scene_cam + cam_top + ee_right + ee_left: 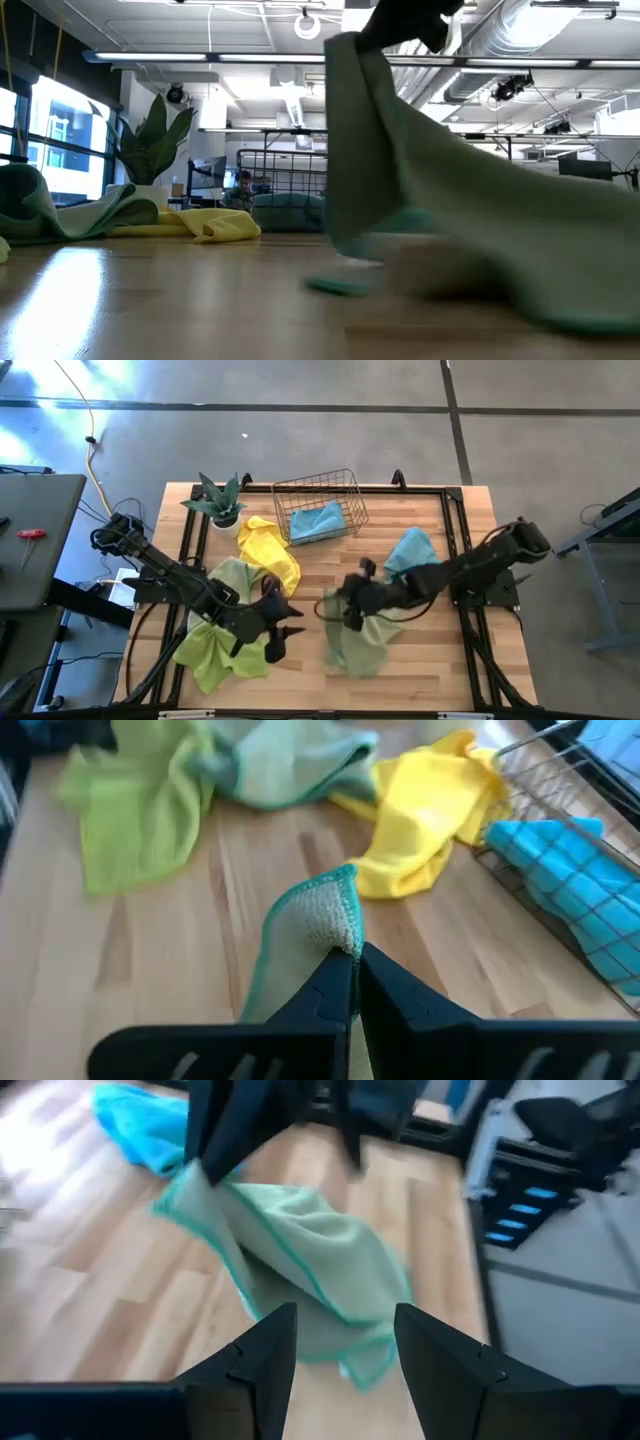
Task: Fold microfiber towels
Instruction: Fold the right light blue microfiber cloth
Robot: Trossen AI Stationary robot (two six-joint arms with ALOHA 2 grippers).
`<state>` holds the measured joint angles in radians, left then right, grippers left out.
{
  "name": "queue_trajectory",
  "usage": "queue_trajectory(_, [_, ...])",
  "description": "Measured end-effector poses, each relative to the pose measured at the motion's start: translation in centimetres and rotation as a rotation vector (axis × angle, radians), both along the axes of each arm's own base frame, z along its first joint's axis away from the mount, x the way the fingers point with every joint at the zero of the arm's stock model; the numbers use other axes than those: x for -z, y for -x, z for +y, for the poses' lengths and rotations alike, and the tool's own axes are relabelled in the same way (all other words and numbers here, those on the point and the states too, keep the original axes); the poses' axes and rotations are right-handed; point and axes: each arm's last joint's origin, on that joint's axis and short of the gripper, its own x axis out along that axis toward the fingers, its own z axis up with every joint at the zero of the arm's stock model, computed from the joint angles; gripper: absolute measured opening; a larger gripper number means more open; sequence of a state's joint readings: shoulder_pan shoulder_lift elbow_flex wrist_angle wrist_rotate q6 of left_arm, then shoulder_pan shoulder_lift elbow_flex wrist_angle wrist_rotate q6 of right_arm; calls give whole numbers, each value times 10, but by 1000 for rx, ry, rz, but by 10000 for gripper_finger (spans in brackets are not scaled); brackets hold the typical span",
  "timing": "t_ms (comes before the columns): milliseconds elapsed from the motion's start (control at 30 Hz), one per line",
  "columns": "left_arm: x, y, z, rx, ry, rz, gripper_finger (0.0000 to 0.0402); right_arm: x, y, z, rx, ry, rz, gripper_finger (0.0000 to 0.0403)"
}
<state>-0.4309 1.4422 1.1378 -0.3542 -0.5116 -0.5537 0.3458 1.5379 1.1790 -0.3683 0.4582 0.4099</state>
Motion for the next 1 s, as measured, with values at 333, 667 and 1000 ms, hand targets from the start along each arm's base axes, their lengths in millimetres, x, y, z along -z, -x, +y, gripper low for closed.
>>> queue_trajectory(333, [-4, -15, 43, -191, -80, -49, 161, -42, 14, -11, 71, -65, -211, 0])
queue_trajectory(667, [-5, -34, 60, -187, -75, -121, 161, -60, 17, -14, 65, -7, -297, 0])
queue_trajectory(1000, [23, -49, 61, -180, -54, -34, 155, -101, 18, -15, 11, 86, -327, 0])
